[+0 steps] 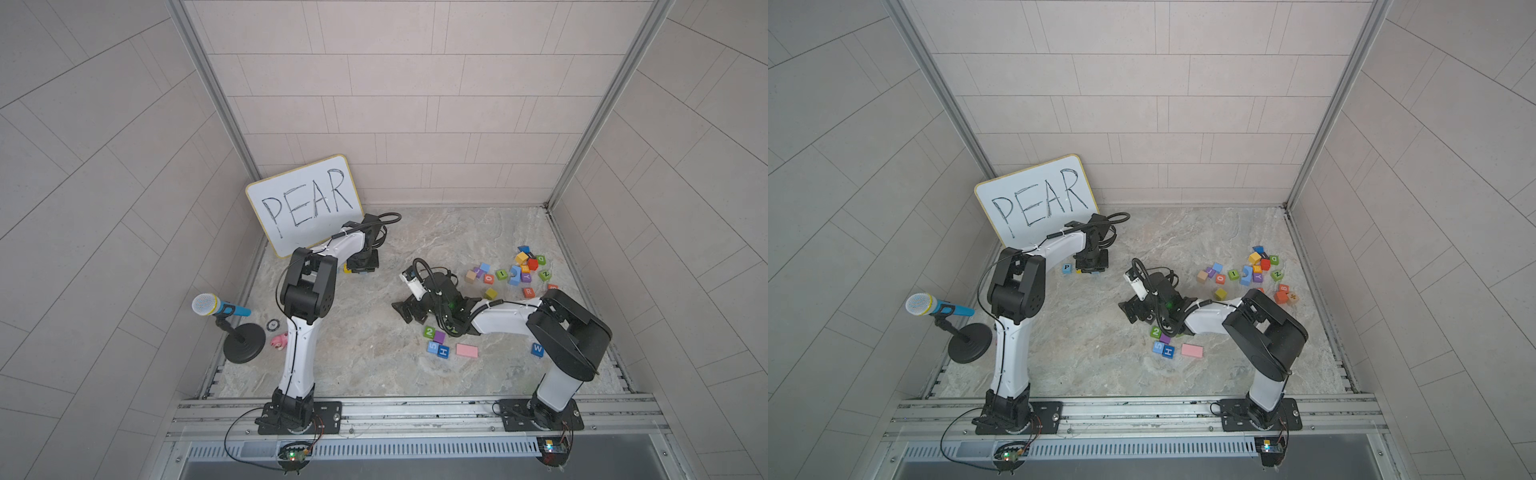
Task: Spell the uppercase word “pear” with letter blocks
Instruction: Place the letter block at the center of the board.
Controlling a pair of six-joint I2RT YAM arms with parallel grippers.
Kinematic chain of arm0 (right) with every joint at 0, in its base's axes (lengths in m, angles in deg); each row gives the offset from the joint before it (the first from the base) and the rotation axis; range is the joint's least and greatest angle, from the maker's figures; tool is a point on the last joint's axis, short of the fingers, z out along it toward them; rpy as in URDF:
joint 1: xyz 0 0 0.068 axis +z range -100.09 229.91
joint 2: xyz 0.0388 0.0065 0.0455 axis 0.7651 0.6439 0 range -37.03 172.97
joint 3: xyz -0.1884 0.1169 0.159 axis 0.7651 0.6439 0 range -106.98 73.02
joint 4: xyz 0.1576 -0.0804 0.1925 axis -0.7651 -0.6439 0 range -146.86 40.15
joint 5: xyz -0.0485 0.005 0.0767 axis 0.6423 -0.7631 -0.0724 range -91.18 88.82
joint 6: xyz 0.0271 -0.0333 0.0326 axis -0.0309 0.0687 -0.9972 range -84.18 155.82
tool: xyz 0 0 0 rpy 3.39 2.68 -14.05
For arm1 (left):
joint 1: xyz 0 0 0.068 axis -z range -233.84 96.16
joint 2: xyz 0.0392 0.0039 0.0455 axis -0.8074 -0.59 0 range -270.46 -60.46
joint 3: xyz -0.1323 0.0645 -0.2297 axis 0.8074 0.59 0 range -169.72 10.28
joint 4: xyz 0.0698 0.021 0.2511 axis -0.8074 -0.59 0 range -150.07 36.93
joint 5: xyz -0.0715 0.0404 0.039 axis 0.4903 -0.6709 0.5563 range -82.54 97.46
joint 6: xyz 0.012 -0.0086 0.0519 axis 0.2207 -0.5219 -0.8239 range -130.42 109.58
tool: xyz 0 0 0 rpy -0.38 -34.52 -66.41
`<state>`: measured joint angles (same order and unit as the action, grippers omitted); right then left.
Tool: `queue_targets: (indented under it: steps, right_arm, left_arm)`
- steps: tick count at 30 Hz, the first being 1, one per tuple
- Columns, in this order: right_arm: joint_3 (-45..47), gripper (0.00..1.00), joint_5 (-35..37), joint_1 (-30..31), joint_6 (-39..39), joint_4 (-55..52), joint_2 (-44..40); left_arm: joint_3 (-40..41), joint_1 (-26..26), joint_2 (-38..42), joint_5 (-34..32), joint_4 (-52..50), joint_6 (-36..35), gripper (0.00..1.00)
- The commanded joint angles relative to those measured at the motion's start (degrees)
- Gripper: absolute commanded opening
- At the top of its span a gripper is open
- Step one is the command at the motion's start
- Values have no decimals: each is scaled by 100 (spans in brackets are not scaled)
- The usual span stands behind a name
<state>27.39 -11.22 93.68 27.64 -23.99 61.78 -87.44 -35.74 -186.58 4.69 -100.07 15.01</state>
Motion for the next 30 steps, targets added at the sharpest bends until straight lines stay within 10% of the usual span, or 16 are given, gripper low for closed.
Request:
queue_targets:
  steps: [1, 30]
  right_arm:
    - [-59, 100, 83, 9, -15, -57, 71]
    - [-87, 100, 73, 0, -81, -135, 113]
  left_arm:
    - [-181, -79, -123, 6, -73, -26, 20]
    - [-334, -80, -325, 247, -36, 25, 24]
